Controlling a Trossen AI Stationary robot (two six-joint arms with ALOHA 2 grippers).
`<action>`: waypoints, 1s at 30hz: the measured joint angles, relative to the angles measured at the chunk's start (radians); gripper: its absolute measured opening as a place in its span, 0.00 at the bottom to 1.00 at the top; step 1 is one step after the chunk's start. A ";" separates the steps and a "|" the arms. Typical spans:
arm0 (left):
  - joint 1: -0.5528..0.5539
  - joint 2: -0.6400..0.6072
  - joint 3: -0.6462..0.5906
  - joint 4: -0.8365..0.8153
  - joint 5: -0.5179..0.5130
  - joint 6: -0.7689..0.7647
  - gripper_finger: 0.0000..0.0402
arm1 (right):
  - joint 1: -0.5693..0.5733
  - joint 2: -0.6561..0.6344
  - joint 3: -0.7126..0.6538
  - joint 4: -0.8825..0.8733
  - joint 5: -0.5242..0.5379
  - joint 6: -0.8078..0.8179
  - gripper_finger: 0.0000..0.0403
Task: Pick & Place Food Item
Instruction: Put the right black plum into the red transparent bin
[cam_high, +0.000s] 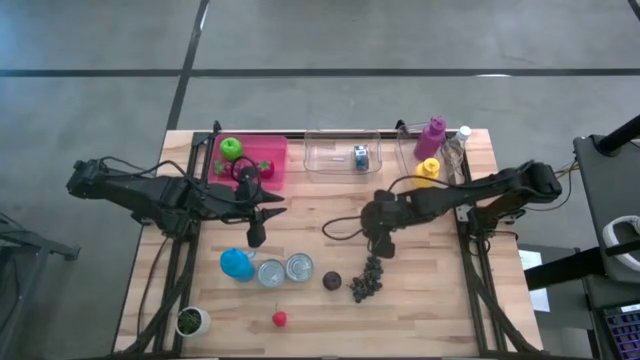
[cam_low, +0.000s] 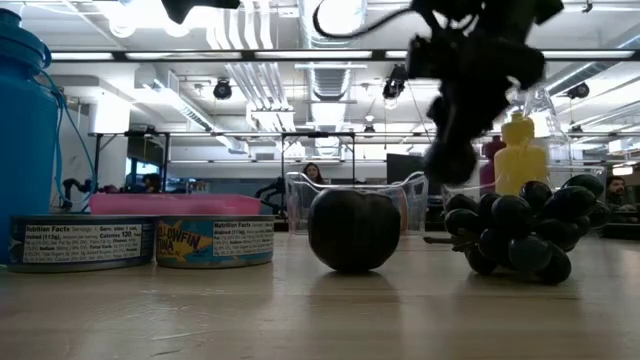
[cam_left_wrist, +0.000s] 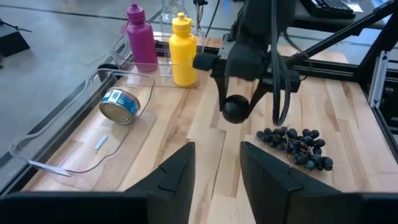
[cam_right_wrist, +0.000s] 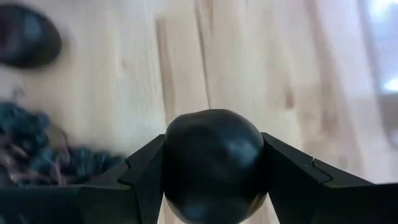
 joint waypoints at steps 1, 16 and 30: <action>0.000 0.000 0.000 0.001 0.000 0.000 0.35 | -0.001 -0.004 0.019 -0.003 0.004 0.004 0.54; 0.045 0.001 0.001 0.041 -0.026 -0.279 0.57 | -0.004 -0.007 0.271 0.004 0.290 -0.126 0.54; 0.159 0.000 0.003 0.143 0.106 -0.640 0.58 | -0.033 -0.004 0.305 0.347 0.394 -0.353 0.54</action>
